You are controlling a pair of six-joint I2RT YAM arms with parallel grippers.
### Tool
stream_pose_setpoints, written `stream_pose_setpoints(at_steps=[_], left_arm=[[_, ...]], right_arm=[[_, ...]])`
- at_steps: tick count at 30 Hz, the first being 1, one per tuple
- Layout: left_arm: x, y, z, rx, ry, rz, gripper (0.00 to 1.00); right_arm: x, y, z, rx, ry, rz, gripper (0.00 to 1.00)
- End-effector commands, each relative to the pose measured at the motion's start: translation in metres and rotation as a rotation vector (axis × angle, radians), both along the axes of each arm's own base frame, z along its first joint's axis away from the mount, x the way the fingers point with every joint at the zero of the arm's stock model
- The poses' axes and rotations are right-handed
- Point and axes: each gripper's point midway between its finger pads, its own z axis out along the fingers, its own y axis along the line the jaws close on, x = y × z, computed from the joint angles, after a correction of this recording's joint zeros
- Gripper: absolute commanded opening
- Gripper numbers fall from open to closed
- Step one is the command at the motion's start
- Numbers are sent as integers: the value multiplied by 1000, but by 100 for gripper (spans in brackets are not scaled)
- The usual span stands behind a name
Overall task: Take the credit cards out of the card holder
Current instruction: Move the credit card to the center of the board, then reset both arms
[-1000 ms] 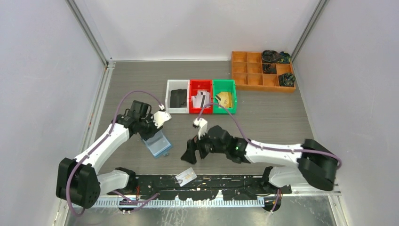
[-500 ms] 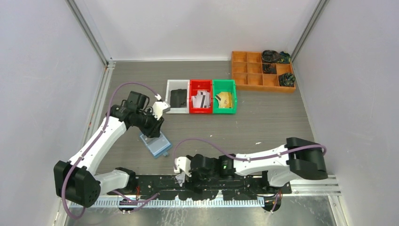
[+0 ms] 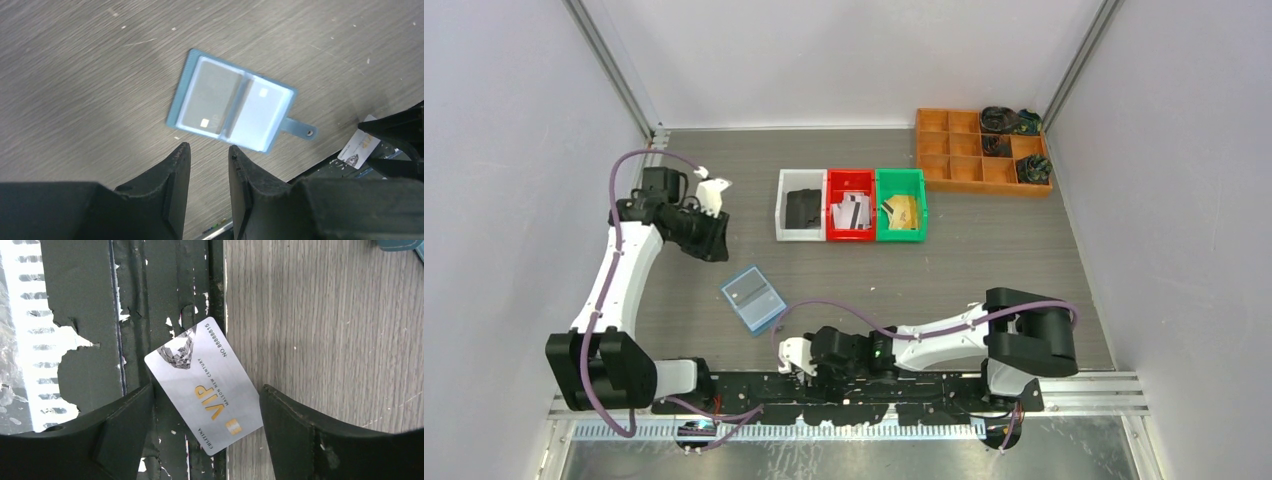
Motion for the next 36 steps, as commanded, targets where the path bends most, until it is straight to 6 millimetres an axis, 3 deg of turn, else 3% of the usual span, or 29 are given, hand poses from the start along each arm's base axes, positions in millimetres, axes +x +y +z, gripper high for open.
stream_pose_setpoints(at_steps=[1, 9, 15, 20, 22, 26, 28, 30, 33, 36], left_arm=[[5, 20, 17, -10, -32, 29, 35], [6, 36, 22, 5, -87, 54, 36], [1, 31, 18, -21, -81, 50, 36], [-3, 29, 11, -33, -58, 60, 43], [-1, 30, 11, -37, -52, 80, 44], [19, 40, 10, -33, -109, 142, 49], [31, 48, 9, -53, -151, 196, 49], [43, 52, 4, -89, -195, 250, 49], [57, 51, -15, -147, -245, 299, 50], [75, 52, -34, -190, -309, 349, 60]], right_arm=[[30, 14, 3, 77, -19, -65, 78], [91, -1, 10, 141, 11, -257, 59], [118, -12, 21, 179, -7, -343, 59], [123, -5, 63, 283, -22, -372, 79], [131, -5, 92, 353, -53, -415, 97], [161, -22, 148, 494, -125, -585, 99], [188, -49, 174, 589, -133, -751, 100], [218, -93, 190, 695, -113, -972, 100], [257, -176, 189, 755, -117, -1333, 99], [271, -261, 189, 769, -280, -1629, 100]])
